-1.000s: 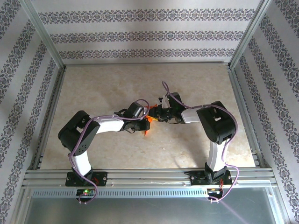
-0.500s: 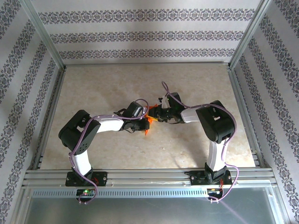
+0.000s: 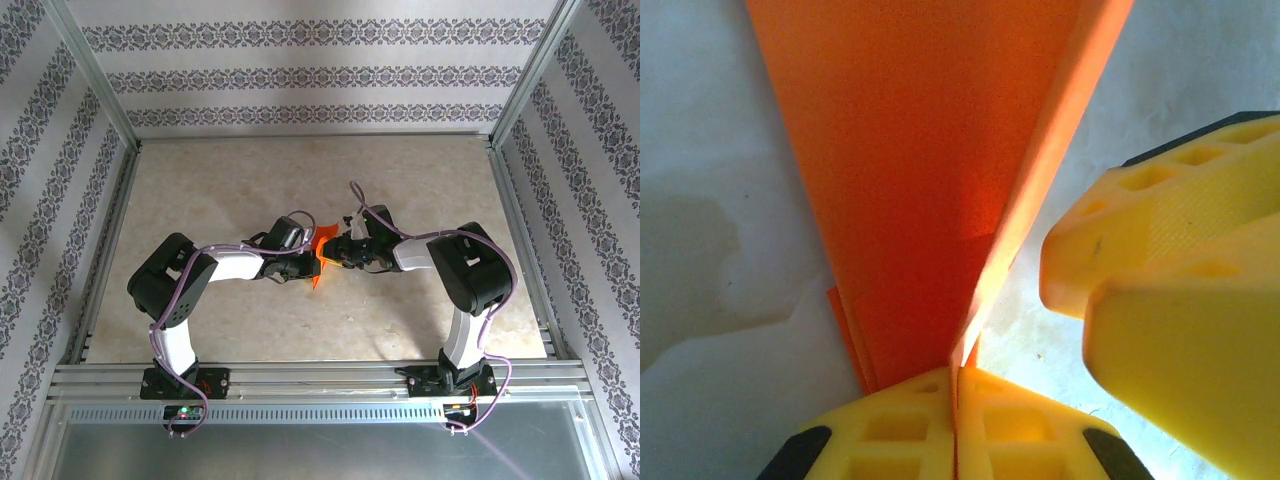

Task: Fold a paper plane with a square sheet of paper (pick it up from the middle)
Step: Fold the wing for the fifth time at the center of the table.

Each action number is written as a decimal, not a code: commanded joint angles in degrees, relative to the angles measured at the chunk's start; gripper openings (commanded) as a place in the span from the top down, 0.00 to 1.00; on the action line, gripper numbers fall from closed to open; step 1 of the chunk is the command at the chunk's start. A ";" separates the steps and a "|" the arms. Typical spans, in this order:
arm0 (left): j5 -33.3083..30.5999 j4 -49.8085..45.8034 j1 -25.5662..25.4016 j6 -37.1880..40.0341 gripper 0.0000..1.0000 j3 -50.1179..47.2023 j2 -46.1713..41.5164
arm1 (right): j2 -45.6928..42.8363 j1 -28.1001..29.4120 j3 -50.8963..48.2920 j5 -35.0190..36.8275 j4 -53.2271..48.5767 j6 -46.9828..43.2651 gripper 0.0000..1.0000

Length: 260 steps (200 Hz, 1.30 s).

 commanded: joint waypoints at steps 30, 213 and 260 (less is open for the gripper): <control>-1.78 -4.31 0.42 0.37 0.93 -1.35 2.40 | 2.47 0.69 2.61 0.94 0.53 -0.76 0.75; -0.55 -5.14 1.23 -2.14 0.74 1.29 -4.84 | 5.59 0.69 3.77 5.37 -6.16 -2.58 0.78; -0.42 -4.85 1.37 -3.01 0.78 1.35 -4.65 | 5.96 0.72 3.94 5.34 -6.39 -2.70 0.78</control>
